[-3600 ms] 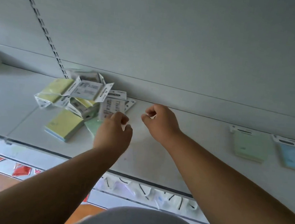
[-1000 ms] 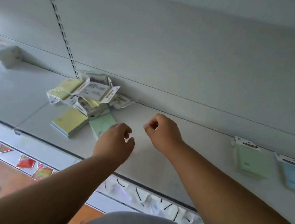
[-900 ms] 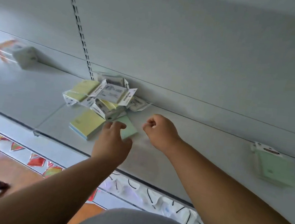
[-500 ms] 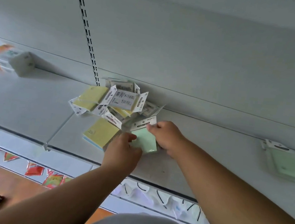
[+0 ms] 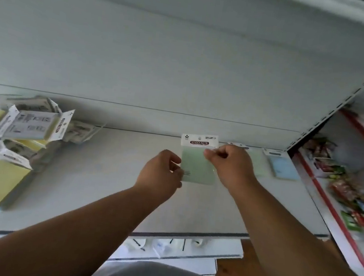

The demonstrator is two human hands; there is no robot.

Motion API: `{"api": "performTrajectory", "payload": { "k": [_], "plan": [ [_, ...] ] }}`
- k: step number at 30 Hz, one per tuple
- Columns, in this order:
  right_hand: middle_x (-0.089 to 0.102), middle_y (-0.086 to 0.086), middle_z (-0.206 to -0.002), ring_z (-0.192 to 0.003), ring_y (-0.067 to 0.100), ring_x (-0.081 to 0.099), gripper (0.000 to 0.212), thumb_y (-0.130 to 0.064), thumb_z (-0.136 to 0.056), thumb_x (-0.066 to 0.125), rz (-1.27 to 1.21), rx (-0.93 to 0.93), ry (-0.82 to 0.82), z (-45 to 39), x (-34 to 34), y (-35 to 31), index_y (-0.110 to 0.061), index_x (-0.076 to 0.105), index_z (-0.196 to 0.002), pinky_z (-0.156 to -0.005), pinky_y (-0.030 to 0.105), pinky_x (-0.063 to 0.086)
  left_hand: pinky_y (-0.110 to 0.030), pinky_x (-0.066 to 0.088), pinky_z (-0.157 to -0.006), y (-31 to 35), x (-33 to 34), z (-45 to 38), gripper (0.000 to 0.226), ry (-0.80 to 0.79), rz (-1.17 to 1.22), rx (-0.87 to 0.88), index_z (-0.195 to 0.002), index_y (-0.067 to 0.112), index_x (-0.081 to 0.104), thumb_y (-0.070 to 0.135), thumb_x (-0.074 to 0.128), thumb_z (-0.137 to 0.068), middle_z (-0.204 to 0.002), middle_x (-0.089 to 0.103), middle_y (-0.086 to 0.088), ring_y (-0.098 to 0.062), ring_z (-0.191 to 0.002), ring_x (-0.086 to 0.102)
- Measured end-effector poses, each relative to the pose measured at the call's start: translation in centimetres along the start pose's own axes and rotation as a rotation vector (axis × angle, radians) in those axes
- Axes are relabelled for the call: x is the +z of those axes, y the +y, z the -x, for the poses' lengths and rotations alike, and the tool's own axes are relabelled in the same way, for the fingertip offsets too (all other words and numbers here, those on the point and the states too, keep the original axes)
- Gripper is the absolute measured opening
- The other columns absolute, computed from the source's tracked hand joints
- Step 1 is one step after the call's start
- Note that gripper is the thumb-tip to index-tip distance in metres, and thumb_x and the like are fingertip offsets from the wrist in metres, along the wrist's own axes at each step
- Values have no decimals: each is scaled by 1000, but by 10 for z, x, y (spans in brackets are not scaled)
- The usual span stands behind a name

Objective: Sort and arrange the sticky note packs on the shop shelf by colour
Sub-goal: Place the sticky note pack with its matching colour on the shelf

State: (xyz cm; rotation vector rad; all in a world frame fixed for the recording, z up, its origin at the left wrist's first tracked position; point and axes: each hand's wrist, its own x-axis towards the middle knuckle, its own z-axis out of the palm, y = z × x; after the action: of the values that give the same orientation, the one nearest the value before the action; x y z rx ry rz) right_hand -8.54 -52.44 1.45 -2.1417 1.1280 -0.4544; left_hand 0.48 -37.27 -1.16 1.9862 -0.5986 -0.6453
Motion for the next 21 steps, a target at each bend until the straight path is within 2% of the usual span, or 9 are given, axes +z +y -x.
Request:
{"api": "performTrajectory", "payload": {
  "k": [4, 7, 10, 13, 15, 18, 21],
  "plan": [
    [63, -3, -78, -78, 20, 58, 28, -45, -85, 66, 210, 19, 74, -36, -49, 47, -20, 60, -75, -64, 28, 37, -24, 49, -57, 46, 68, -20, 24, -52, -102, 36, -108, 23, 55, 21, 62, -86, -90, 65, 11, -12, -77, 69],
    [51, -3, -64, -70, 24, 52, 41, -45, -88, 61, 330, -3, 44, -65, -77, 74, -20, 45, -61, -51, 28, 26, -26, 50, -59, 72, 113, -33, 24, -54, -130, 5, -111, 21, 54, 20, 60, -87, -88, 66, 10, -14, -80, 67],
    [43, -5, -60, -69, 24, 50, 45, -44, -90, 59, 369, -11, -18, -88, -89, 93, -22, 37, -58, -50, 29, 26, -30, 55, -68, 85, 143, -45, 29, -12, -188, -12, -114, 19, 57, 18, 60, -85, -87, 64, 10, -17, -83, 66],
    [49, -4, -66, -73, 23, 52, 39, -46, -89, 59, 410, -39, -70, -97, -86, 108, -20, 43, -65, -59, 29, 32, -28, 50, -68, 87, 155, -50, 33, 29, -311, -35, -114, 19, 59, 18, 61, -82, -99, 65, 4, -18, -85, 61],
    [53, -1, -77, -76, 24, 52, 34, -49, -87, 60, 429, -79, -77, -100, -84, 118, -18, 48, -78, -62, 30, 34, -29, 50, -71, 88, 162, -49, 33, 70, -353, -43, -113, 19, 60, 23, 64, -80, -102, 66, 2, -20, -90, 62],
    [57, 3, -87, -82, 26, 56, 39, -51, -84, 62, 465, -131, -6, -100, -84, 117, -15, 52, -94, -63, 32, 37, -29, 51, -74, 89, 165, -47, 30, 108, -367, -54, -109, 23, 59, 27, 65, -80, -101, 67, 4, -18, -92, 62],
    [60, 5, -93, -86, 27, 59, 31, -44, -88, 60, 438, -199, 18, -93, -83, 105, -15, 54, -94, -64, 32, 40, -30, 52, -75, 86, 161, -35, 25, 140, -337, -46, -107, 24, 59, 25, 62, -82, -95, 66, 9, -15, -89, 61]
  ]
}}
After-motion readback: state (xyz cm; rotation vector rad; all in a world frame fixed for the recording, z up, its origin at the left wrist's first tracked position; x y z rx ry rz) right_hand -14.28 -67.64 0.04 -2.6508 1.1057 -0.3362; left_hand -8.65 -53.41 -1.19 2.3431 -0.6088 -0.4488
